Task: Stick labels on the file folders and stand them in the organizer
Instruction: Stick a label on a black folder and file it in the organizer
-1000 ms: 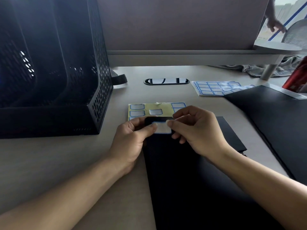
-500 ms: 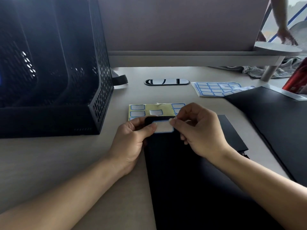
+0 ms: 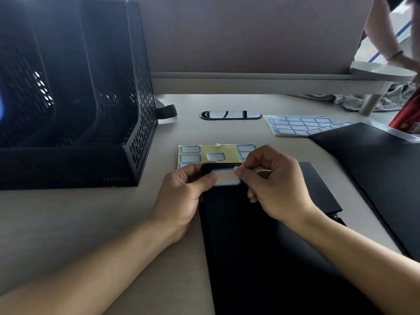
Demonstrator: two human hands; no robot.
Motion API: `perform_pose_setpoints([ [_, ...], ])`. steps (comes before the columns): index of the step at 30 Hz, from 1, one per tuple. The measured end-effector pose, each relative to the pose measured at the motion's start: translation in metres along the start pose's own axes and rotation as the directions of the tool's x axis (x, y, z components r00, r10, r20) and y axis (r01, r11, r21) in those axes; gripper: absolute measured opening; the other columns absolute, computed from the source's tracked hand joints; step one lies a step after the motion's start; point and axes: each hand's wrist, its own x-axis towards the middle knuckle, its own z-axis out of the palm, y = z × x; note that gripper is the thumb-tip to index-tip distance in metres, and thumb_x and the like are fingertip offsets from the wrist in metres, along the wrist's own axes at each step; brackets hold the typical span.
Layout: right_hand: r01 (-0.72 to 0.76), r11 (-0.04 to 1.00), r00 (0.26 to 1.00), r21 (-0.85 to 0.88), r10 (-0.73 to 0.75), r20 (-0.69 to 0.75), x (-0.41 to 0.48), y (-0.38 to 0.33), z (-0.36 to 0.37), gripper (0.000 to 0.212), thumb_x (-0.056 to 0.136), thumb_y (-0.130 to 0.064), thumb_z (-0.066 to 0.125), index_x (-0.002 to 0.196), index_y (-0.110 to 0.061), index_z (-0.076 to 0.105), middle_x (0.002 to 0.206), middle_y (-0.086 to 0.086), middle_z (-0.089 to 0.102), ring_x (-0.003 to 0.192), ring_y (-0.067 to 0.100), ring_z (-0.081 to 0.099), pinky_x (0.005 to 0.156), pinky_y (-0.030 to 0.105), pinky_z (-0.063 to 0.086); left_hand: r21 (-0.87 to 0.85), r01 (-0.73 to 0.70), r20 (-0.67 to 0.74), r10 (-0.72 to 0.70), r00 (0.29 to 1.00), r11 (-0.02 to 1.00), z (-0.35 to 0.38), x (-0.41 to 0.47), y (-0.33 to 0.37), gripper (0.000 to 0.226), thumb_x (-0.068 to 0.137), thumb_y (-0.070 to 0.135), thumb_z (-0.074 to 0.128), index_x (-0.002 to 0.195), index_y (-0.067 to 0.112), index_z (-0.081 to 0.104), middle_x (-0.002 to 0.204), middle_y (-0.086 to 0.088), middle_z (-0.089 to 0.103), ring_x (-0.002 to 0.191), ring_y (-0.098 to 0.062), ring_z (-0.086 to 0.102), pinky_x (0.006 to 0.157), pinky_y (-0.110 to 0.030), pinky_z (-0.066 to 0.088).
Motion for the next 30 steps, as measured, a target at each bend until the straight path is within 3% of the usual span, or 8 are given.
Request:
perform_pose_setpoints([
  [5, -0.039, 0.999, 0.999, -0.004, 0.039, 0.009, 0.002, 0.002, 0.001, 0.018, 0.087, -0.009, 0.073, 0.078, -0.014, 0.058, 0.057, 0.003, 0.062, 0.037, 0.009, 0.053, 0.041, 0.024, 0.048, 0.035, -0.004, -0.005, 0.004, 1.0, 0.999, -0.001, 0.001, -0.002, 0.019, 0.089, -0.003, 0.06, 0.102, 0.003, 0.072, 0.107, -0.023, 0.071, 0.098, -0.031, 0.067, 0.101, -0.045, 0.049],
  [9, -0.057, 0.998, 0.998, -0.015, 0.057, 0.011, 0.002, 0.004, 0.002, 0.018, 0.087, -0.01, 0.073, 0.078, -0.015, 0.058, 0.056, 0.002, 0.062, 0.037, 0.011, 0.054, 0.042, 0.026, 0.049, 0.077, -0.023, 0.002, 0.023, 1.0, 0.997, -0.001, 0.001, -0.004, 0.018, 0.091, 0.0, 0.06, 0.102, 0.006, 0.072, 0.108, -0.022, 0.071, 0.106, -0.036, 0.065, 0.105, -0.05, 0.045],
  [15, -0.072, 0.997, 0.997, 0.022, 0.072, 0.01, 0.004, 0.005, 0.002, 0.017, 0.087, -0.009, 0.073, 0.079, -0.014, 0.058, 0.06, 0.003, 0.062, 0.038, 0.011, 0.054, 0.043, 0.025, 0.049, 0.056, -0.005, -0.031, 0.006, 1.0, 0.998, 0.007, 0.001, -0.002, 0.027, 0.076, 0.017, 0.064, 0.099, 0.005, 0.07, 0.1, -0.024, 0.069, 0.093, -0.031, 0.065, 0.1, -0.054, 0.046],
  [20, -0.07, 0.997, 0.997, 0.022, 0.069, 0.026, 0.001, 0.002, 0.002, 0.018, 0.087, -0.01, 0.073, 0.077, -0.016, 0.059, 0.058, 0.0, 0.063, 0.039, 0.011, 0.056, 0.044, 0.023, 0.049, 0.026, 0.039, -0.062, -0.037, 0.997, 0.999, 0.008, 0.001, 0.001, 0.024, 0.07, 0.02, 0.078, 0.093, 0.011, 0.075, 0.097, -0.02, 0.069, 0.096, -0.033, 0.065, 0.103, -0.054, 0.044],
  [24, -0.067, 0.998, 0.997, -0.005, 0.067, 0.03, 0.0, 0.003, 0.003, 0.018, 0.087, -0.011, 0.073, 0.077, -0.018, 0.06, 0.066, 0.008, 0.066, 0.042, 0.012, 0.059, 0.045, 0.023, 0.049, -0.01, 0.089, -0.082, -0.089, 0.993, 0.996, 0.012, 0.0, 0.001, 0.022, 0.066, 0.017, 0.078, 0.086, 0.009, 0.076, 0.087, -0.016, 0.074, 0.084, -0.029, 0.069, 0.091, -0.048, 0.053],
  [27, -0.056, 0.997, 0.997, -0.044, 0.058, 0.045, -0.001, 0.004, 0.004, 0.018, 0.087, -0.013, 0.073, 0.076, -0.02, 0.06, 0.065, 0.009, 0.068, 0.043, 0.014, 0.061, 0.046, 0.023, 0.05, 0.003, 0.082, -0.118, -0.081, 0.99, 0.997, 0.011, 0.0, -0.001, 0.007, 0.074, 0.009, 0.076, 0.081, 0.012, 0.077, 0.089, -0.017, 0.073, 0.084, -0.029, 0.068, 0.094, -0.052, 0.051],
  [30, -0.046, 0.996, 0.998, -0.071, 0.05, 0.048, -0.002, 0.002, 0.003, 0.018, 0.086, -0.015, 0.074, 0.076, -0.02, 0.061, 0.065, 0.006, 0.068, 0.044, 0.012, 0.063, 0.046, 0.022, 0.05, 0.027, 0.066, -0.124, -0.062, 0.99, 0.997, 0.009, 0.001, -0.003, 0.01, 0.08, 0.005, 0.073, 0.078, 0.014, 0.078, 0.09, -0.016, 0.073, 0.087, -0.03, 0.067, 0.098, -0.054, 0.05],
])
